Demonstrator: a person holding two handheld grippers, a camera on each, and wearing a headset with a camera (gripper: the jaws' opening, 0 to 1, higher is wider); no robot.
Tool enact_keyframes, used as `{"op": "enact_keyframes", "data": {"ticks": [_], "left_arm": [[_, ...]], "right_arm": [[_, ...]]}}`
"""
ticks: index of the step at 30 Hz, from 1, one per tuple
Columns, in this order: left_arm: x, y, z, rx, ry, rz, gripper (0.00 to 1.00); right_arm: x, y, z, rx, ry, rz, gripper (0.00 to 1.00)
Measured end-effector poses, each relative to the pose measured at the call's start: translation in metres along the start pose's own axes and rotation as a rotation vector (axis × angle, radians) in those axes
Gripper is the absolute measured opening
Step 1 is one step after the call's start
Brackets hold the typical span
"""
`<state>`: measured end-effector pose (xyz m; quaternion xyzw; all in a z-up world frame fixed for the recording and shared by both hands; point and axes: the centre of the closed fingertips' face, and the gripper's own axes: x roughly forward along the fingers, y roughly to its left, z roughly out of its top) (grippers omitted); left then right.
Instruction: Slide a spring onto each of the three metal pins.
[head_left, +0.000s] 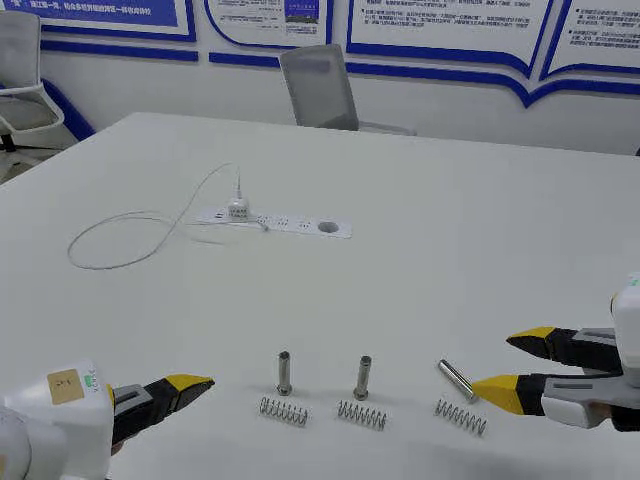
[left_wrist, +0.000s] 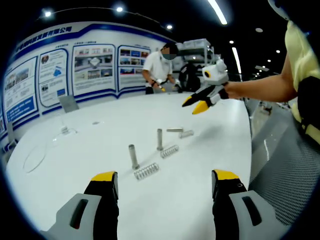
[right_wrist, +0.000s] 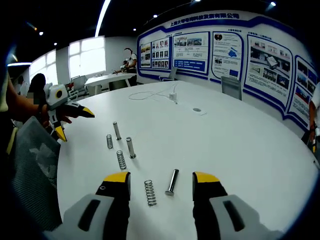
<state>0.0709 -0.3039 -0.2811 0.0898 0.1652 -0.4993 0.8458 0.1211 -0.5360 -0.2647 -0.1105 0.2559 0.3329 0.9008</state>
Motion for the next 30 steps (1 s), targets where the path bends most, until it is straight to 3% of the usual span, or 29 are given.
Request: {"op": "enact_keyframes", "data": {"ticks": [15,30], "left_arm": [[0.003,-0.003,0.001,-0.003,-0.002,-0.001,0.77],[0.002,-0.001,0.000,-0.014,-0.005,0.002,0.76]], "right_arm": [[0.021,-0.022,-0.006,0.011,0.090,-0.051,0.41],[0.043,-0.028,-0.012,0.027,0.163,-0.060,0.31]]}}
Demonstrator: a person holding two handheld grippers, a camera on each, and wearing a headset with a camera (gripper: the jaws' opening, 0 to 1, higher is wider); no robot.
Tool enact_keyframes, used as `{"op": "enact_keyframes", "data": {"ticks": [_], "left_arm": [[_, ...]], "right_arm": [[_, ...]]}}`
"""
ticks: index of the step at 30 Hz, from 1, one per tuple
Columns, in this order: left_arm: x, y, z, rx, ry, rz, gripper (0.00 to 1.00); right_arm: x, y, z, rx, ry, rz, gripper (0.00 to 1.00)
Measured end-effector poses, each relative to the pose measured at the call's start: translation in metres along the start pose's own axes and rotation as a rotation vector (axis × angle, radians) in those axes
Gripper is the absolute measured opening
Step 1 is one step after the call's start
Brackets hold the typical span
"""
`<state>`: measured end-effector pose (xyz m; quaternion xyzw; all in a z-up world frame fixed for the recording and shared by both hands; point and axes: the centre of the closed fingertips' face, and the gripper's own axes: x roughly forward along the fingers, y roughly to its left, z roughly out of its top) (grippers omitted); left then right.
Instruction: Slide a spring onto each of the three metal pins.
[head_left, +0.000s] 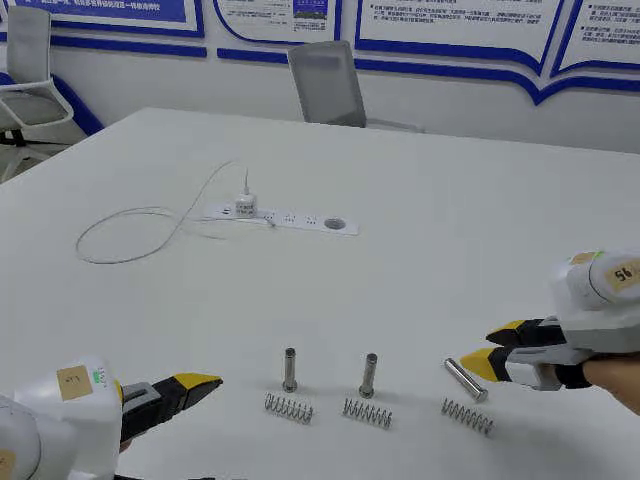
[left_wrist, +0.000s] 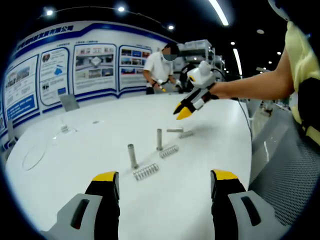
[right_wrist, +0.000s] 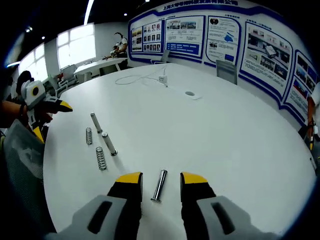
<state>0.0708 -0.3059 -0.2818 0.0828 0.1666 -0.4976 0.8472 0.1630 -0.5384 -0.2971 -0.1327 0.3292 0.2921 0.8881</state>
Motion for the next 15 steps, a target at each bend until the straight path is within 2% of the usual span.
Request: {"op": "enact_keyframes", "data": {"ticks": [15], "left_arm": [[-0.001,0.000,-0.001,-0.008,-0.002,-0.003,0.75]], "right_arm": [[0.022,-0.003,-0.008,0.013,0.092,-0.003,0.24]]}}
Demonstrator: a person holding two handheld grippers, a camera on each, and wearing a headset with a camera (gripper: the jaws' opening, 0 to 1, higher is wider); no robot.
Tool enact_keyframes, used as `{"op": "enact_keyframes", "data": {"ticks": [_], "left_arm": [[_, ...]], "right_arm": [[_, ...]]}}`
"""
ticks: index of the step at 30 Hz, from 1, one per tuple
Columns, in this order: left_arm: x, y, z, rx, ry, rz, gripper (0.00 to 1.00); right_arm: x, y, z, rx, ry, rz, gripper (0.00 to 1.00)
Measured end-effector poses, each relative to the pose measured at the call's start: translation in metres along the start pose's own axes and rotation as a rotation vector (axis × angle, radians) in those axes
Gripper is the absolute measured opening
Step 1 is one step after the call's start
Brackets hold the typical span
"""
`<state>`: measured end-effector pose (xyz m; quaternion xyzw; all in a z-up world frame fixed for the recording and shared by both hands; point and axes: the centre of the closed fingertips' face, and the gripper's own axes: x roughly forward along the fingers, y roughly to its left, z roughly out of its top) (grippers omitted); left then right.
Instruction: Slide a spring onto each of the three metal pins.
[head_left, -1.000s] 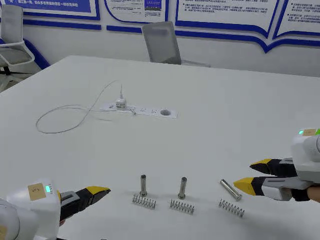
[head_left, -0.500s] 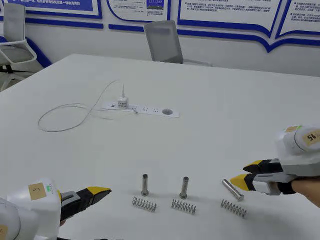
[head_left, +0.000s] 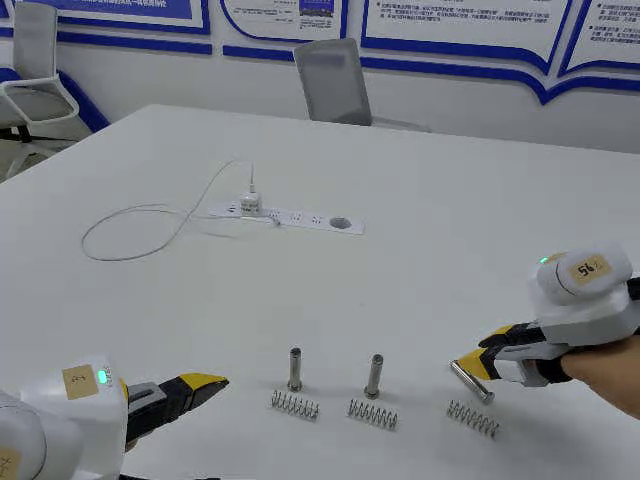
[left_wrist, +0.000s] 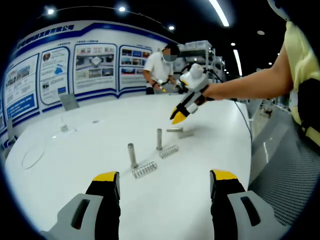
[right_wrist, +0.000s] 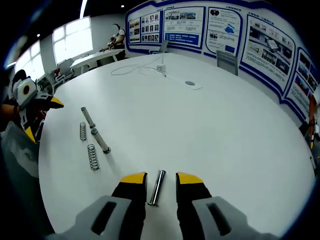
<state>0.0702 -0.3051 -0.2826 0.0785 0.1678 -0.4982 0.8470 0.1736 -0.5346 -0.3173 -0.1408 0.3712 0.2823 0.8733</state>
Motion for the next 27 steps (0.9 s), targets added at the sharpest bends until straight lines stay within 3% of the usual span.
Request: {"op": "enact_keyframes", "data": {"ticks": [27], "left_arm": [[0.001,-0.001,-0.006,-0.025,0.002,0.003,0.73]], "right_arm": [[0.029,-0.002,-0.014,0.040,0.100,-0.001,0.15]]}}
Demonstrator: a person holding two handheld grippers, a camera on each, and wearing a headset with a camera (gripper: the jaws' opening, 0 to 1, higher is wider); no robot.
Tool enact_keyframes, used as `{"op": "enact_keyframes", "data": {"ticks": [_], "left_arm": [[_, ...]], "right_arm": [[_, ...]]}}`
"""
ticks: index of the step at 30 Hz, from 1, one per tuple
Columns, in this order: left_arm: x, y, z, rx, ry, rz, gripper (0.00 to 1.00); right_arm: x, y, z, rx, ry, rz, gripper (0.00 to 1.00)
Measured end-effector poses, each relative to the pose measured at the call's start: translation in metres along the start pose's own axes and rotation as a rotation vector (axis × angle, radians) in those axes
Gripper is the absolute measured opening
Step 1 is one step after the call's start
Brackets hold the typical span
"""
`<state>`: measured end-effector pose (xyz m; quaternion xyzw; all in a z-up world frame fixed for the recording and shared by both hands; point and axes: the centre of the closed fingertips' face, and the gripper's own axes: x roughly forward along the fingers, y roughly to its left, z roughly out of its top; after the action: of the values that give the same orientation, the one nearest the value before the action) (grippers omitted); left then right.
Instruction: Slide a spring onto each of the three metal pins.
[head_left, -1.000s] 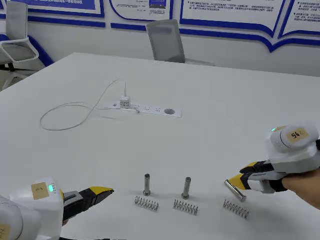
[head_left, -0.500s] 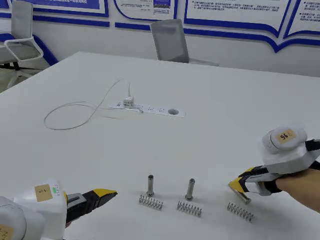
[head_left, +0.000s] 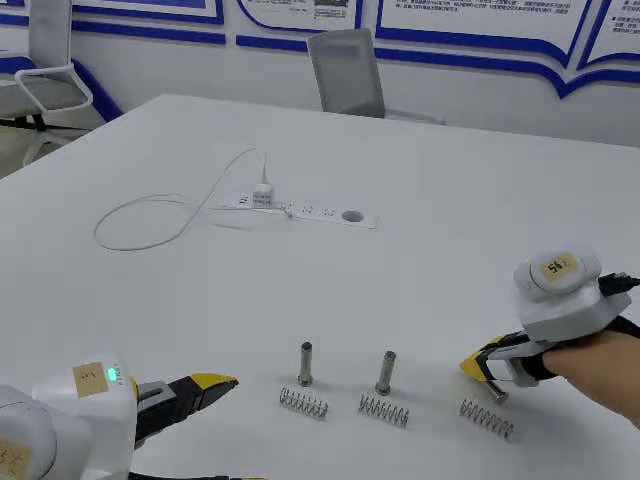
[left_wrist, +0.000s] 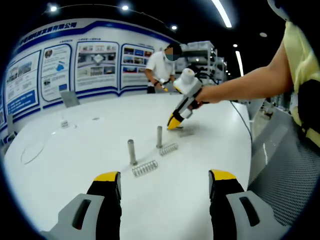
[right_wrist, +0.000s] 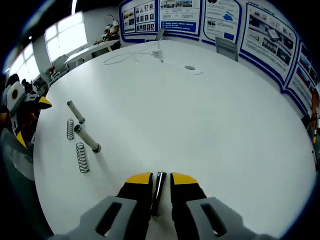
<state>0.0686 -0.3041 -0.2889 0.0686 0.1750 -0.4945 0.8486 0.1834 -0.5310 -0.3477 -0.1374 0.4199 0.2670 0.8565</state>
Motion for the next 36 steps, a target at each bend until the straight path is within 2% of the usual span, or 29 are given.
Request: {"op": "enact_keyframes", "data": {"ticks": [18,36], "left_arm": [[0.0008,0.0018,-0.0029,-0.013,0.002,0.004,0.72],[0.0005,0.0041,-0.0011,-0.020,-0.009,0.007,0.71]], "right_arm": [[0.0052,-0.0014,-0.0020,0.015,0.021,-0.003,0.11],[0.0047,-0.0018,-0.0029,0.056,0.010,-0.013,0.09]]}}
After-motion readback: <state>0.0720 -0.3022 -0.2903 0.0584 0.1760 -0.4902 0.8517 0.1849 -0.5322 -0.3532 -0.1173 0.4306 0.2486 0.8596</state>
